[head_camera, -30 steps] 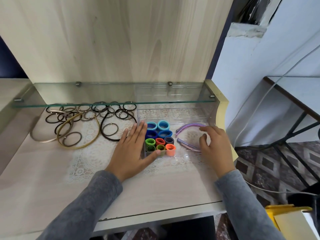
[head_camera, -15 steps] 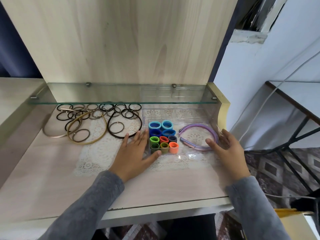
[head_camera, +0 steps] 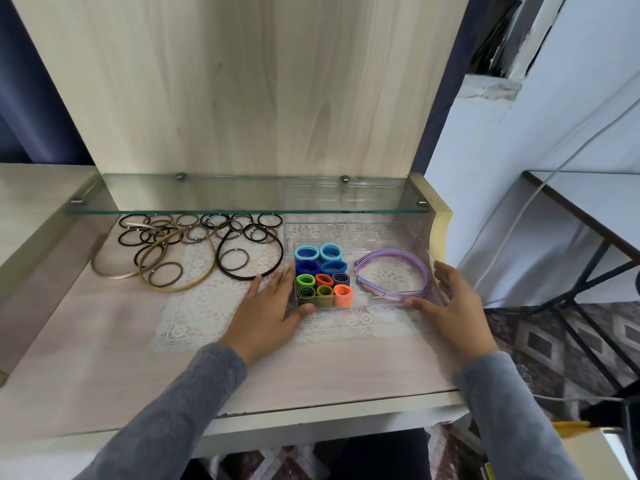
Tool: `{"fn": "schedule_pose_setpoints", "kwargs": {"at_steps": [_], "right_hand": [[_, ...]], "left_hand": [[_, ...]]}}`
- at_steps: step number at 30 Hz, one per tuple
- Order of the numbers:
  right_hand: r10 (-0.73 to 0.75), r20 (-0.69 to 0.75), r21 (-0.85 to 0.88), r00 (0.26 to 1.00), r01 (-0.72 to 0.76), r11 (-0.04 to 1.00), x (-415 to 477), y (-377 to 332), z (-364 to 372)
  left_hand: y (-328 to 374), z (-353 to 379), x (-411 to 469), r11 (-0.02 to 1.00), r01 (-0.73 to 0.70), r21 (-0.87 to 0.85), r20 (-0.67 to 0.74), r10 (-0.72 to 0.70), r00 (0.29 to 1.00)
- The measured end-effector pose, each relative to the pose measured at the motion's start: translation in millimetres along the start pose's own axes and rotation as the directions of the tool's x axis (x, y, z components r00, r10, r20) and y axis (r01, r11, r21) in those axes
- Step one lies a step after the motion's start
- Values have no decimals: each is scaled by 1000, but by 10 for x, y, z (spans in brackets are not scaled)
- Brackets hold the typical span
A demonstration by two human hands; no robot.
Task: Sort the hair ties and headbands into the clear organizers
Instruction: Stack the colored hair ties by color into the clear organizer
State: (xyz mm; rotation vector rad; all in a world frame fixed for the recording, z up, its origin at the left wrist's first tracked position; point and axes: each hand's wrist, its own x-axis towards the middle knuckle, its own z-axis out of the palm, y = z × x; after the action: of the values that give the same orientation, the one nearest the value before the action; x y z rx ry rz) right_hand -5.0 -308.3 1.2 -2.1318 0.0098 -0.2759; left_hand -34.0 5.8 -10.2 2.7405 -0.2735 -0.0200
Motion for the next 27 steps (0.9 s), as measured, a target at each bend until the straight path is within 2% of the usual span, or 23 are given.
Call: {"fn": "schedule_pose_setpoints", "kwargs": {"at_steps": [3,6,14,27], "right_hand": [[11,11,32,1000,-11,999,2,-70,-41],[-24,24,-32,999,25,999,41,-128,-93],[-72,5,-37,997,72,997,78,-212,-121],[-130,-10,-58,992,129,990,198,-264,-64]], "left_hand": [[49,-80,-33,1000,-7,-20,-37,6,999],[93,-181,-45,999,22,-38,-41,-24,999],[133,-270,-69,996,18,-89,-105,-28,994],[124,-302,17,992,41,-120,-114,-54,992]]}}
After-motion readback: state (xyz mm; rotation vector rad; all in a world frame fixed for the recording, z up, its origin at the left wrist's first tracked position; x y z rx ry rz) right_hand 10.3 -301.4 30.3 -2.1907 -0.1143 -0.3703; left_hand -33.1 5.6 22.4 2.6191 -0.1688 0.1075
